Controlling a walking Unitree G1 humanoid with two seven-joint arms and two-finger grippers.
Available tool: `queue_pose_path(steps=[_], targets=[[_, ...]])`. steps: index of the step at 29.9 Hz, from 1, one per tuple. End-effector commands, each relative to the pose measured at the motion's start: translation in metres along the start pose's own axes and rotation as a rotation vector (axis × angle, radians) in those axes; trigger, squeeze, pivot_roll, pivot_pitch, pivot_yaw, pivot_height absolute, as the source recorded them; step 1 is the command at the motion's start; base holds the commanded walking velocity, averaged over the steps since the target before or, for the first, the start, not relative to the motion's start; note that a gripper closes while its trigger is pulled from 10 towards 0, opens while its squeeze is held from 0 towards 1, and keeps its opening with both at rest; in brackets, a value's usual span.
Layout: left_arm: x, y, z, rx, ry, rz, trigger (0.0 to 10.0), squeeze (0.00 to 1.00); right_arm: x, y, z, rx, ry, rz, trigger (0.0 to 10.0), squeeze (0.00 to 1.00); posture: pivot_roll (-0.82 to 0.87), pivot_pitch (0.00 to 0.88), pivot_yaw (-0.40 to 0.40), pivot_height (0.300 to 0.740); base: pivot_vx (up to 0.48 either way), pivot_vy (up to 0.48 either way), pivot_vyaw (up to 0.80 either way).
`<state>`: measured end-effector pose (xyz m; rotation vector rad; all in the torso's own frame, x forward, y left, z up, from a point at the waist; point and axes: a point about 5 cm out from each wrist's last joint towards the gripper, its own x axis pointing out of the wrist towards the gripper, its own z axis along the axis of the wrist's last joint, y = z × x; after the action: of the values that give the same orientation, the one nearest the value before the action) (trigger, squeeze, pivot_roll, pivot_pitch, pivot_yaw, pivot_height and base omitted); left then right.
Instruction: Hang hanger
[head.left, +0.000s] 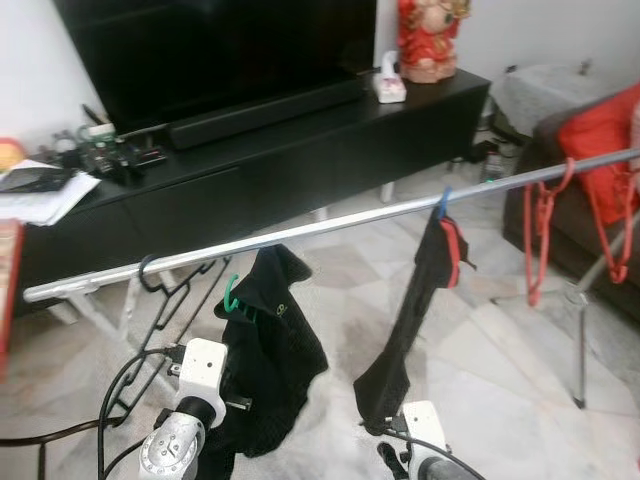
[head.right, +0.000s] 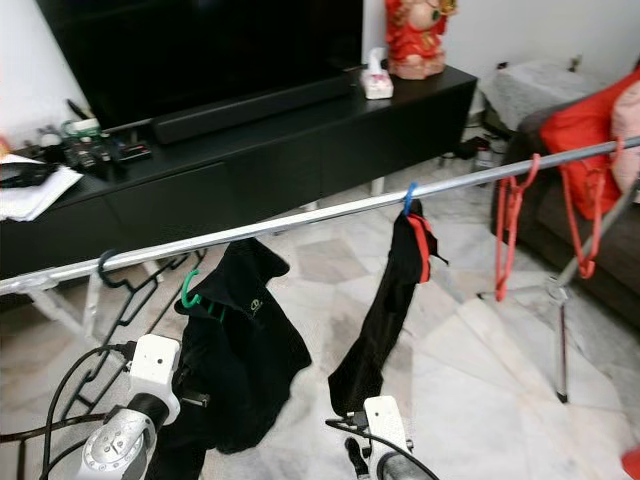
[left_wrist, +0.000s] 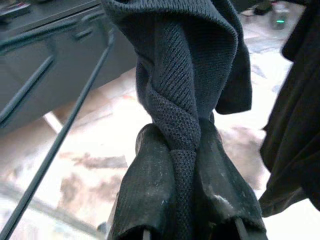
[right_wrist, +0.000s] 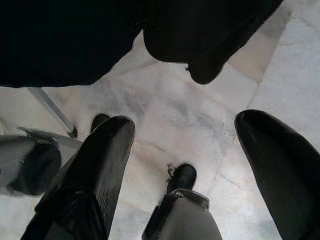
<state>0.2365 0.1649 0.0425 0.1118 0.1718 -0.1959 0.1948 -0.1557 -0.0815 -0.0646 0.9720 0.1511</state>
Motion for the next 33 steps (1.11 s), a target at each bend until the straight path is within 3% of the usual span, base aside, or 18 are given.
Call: queue_pose_path(steps=[1, 17, 20, 33], targets=[[0.0004, 0.0062, 0.0086, 0.011, -0.032, 0.017, 10.0, 0.0, 0.0008, 0.0022, 0.0034, 0.0, -0.005, 0.006, 10.0, 0.0, -0.07, 0.0, 0.054, 0.732, 0.0, 0.0, 0.0], [0.002, 0.0007, 0.0104, 0.008, -0.03, -0.002, 10.0, 0.0, 0.0007, 0.0019, 0.0036, -0.008, -0.007, 0.004, 10.0, 0.0, -0.06, 0.0, 0.051, 0.732, -0.216, 0.0, 0.0], [0.002, 0.0007, 0.0104, 0.008, -0.03, -0.001, 10.0, 0.0, 0.0007, 0.0024, 0.0022, 0.023, -0.002, 0.005, 10.0, 0.0, -0.06, 0.0, 0.051, 0.732, -0.276, 0.0, 0.15], [0.0054, -0.0001, 0.0129, 0.012, -0.035, -0.011, 10.0, 0.0, 0.0009, 0.0031, 0.0034, -0.01, -0.005, 0.007, 10.0, 0.0, -0.06, 0.0, 0.055, 0.732, -0.277, 0.0, 0.04]])
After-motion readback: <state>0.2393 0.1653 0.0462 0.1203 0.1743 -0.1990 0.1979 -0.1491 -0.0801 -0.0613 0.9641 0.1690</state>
